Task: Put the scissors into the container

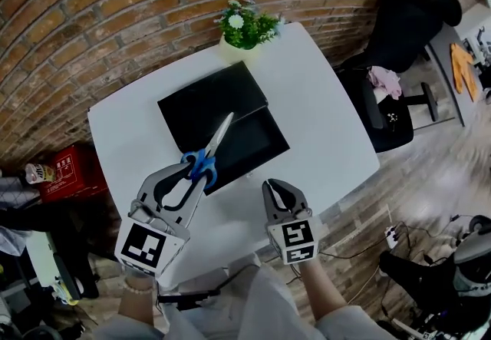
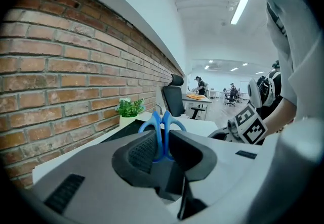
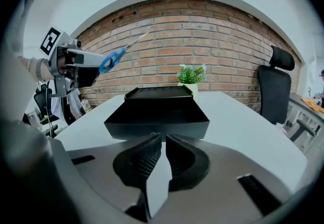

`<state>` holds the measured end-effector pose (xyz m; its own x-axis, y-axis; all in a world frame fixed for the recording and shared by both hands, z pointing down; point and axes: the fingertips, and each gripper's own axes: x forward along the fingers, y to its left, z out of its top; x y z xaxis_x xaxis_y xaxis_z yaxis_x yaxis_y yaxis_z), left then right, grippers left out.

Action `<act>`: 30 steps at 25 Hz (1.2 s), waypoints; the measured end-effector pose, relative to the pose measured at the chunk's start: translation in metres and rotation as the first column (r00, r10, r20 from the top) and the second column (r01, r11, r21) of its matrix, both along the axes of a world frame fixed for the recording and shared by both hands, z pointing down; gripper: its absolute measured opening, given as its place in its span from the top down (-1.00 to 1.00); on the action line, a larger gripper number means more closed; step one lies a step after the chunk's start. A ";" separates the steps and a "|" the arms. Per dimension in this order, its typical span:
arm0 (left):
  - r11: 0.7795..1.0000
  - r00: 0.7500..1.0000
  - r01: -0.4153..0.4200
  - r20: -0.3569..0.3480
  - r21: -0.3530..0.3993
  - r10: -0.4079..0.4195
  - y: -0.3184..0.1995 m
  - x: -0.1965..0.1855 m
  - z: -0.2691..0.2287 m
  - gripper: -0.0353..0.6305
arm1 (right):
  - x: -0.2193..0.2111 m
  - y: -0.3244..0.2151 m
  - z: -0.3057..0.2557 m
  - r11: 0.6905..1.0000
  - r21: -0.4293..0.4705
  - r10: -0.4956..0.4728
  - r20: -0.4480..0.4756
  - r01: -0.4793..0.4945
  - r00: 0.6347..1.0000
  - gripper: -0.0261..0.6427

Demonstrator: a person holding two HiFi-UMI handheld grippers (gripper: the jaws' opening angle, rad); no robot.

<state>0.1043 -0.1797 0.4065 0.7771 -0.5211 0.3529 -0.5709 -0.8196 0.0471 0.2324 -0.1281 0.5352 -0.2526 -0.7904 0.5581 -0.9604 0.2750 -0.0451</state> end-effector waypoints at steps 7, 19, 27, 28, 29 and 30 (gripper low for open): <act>0.995 0.995 -0.053 0.082 -0.089 0.060 -0.011 0.034 0.035 0.60 | 0.028 0.014 -0.037 0.995 0.073 0.073 -0.016 -0.072 0.997 0.75; 0.961 0.858 -0.140 0.456 -0.237 0.237 -0.017 0.076 0.120 0.60 | 0.061 0.041 -0.055 0.981 0.110 0.156 0.027 -0.158 0.987 0.75; 0.939 0.732 -0.138 0.607 -0.313 0.310 -0.020 0.089 0.157 0.60 | 0.077 0.050 -0.055 0.973 0.110 0.194 0.090 -0.203 0.977 0.75; 0.936 0.720 -0.136 0.617 -0.324 0.318 -0.021 0.090 0.161 0.60 | 0.078 0.051 -0.055 0.972 0.109 0.197 0.096 -0.207 0.976 0.75; 0.933 0.709 -0.134 0.626 -0.333 0.325 -0.021 0.091 0.163 0.60 | 0.079 0.051 -0.056 0.972 0.110 0.198 0.100 -0.209 0.975 0.75; 0.932 0.701 -0.132 0.633 -0.339 0.329 -0.021 0.092 0.166 0.60 | 0.079 0.051 -0.056 0.972 0.113 0.197 0.102 -0.208 0.975 0.75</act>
<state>0.1966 -0.2006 0.5724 0.3659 -0.1753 0.9140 -0.3247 -0.9444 -0.0511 0.3114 -0.0767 0.4789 -0.1247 -0.8908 0.4369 -0.9902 0.0839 -0.1116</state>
